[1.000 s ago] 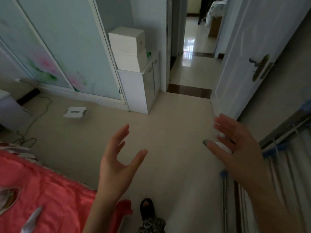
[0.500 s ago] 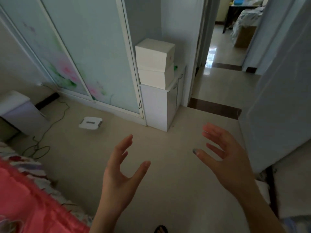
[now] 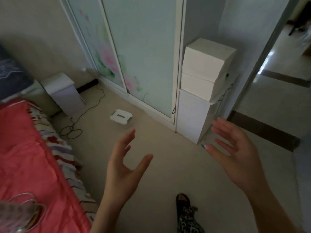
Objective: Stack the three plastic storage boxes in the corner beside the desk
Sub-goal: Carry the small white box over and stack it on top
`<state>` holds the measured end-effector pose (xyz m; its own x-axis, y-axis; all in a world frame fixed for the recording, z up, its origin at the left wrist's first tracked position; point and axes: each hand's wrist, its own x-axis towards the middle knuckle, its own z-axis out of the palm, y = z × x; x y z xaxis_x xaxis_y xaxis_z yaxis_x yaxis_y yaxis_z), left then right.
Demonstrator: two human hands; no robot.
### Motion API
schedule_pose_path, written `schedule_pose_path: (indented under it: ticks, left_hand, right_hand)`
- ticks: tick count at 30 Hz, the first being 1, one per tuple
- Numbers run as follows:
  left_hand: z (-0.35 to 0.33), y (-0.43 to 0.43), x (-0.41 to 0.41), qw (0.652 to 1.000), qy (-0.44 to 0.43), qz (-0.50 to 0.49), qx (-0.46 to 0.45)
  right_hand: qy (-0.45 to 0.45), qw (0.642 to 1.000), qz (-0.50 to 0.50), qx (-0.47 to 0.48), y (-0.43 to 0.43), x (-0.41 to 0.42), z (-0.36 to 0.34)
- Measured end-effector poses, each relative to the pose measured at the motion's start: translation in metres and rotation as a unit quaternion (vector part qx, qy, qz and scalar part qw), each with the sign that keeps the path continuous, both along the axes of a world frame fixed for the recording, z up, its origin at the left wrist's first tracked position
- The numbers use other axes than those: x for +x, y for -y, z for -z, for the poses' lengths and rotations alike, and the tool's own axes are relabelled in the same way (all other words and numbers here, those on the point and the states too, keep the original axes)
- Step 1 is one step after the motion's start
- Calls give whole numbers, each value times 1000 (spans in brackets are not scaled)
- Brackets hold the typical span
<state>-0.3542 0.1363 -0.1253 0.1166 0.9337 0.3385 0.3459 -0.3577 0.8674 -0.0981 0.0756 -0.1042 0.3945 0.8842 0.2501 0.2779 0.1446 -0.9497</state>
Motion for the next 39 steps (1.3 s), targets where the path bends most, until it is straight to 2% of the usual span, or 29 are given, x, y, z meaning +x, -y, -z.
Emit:
schedule_pose_path:
  ticks: [8, 19, 32, 39]
  left_hand:
    - [10, -104, 9, 994, -18, -107, -6]
    - [-1, -246, 45, 973, -6, -229, -17]
    - [2, -350, 29, 958, -10, -285, -39]
    - [12, -445, -16, 958, -10, -283, -38]
  right_hand:
    - [3, 994, -108, -13, -160, 19, 12]
    - [17, 973, -230, 1, -370, 49, -8]
    - [9, 960, -280, -16, -502, 30, -5]
    - [16, 960, -279, -26, -596, -11, 2]
